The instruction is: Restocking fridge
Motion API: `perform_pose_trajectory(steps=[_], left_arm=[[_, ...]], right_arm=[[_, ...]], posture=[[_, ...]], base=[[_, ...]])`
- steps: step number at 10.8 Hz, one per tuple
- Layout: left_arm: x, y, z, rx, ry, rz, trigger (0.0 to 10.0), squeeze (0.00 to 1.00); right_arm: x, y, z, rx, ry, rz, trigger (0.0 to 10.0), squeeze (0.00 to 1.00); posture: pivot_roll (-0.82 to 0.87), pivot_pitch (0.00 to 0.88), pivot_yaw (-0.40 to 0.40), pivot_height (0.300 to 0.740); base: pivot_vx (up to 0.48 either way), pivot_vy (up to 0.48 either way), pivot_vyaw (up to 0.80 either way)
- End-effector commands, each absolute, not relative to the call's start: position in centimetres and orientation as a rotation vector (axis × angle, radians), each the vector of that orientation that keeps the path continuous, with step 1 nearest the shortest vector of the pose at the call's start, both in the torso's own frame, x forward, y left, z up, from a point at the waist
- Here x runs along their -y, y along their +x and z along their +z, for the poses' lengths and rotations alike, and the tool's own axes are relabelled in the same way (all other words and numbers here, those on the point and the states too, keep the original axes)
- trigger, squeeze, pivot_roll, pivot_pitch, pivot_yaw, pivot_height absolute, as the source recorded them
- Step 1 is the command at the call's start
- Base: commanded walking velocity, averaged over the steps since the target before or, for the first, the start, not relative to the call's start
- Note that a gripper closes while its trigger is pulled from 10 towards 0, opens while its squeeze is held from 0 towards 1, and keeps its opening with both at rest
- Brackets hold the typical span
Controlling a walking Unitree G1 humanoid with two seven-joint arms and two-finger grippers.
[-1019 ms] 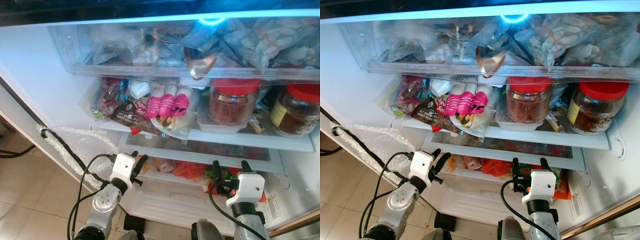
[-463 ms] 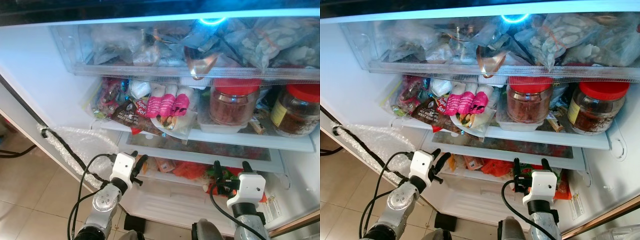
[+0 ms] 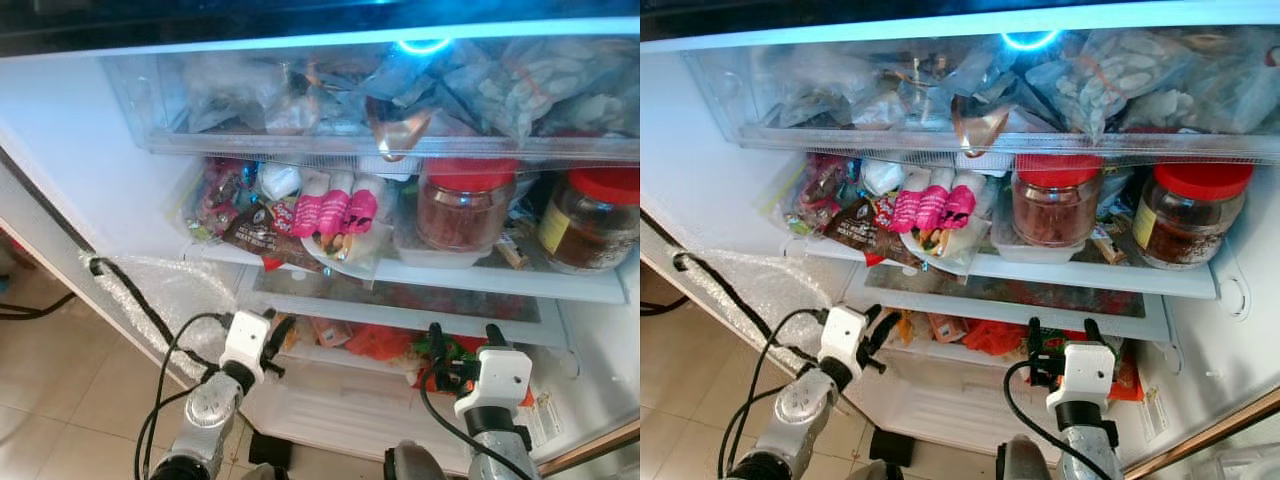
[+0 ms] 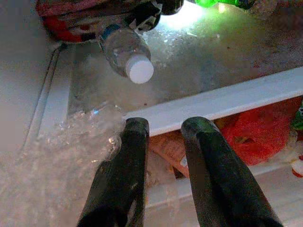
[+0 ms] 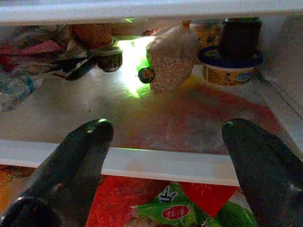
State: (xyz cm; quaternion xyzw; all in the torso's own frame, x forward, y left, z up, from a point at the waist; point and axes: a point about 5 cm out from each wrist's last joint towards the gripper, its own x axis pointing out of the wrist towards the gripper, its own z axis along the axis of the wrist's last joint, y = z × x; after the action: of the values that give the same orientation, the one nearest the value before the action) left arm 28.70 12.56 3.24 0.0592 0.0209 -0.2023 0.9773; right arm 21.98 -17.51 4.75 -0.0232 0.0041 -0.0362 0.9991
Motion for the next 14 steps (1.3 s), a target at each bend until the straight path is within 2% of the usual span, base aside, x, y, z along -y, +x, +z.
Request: perform_pose_trajectory(steps=[1,14], left_arm=[[-13.3,28.5,2.9,-0.058,0.123,-0.392,10.0,0.0],[-14.2,28.2,1.8,-0.122,0.126,-0.374,10.0,0.0]], right_arm=[[17.3,21.9,4.6,-0.013,-0.045,-0.07,10.0,0.0],[17.1,21.7,4.4,-0.017,-0.038,-0.065,10.0,0.0]], posture=[[-0.23,0.032,0.13,0.66],[-0.23,0.053,0.127,0.66]], base=[[-0.251,0.0,0.0],[-0.255,0.0,0.0]])
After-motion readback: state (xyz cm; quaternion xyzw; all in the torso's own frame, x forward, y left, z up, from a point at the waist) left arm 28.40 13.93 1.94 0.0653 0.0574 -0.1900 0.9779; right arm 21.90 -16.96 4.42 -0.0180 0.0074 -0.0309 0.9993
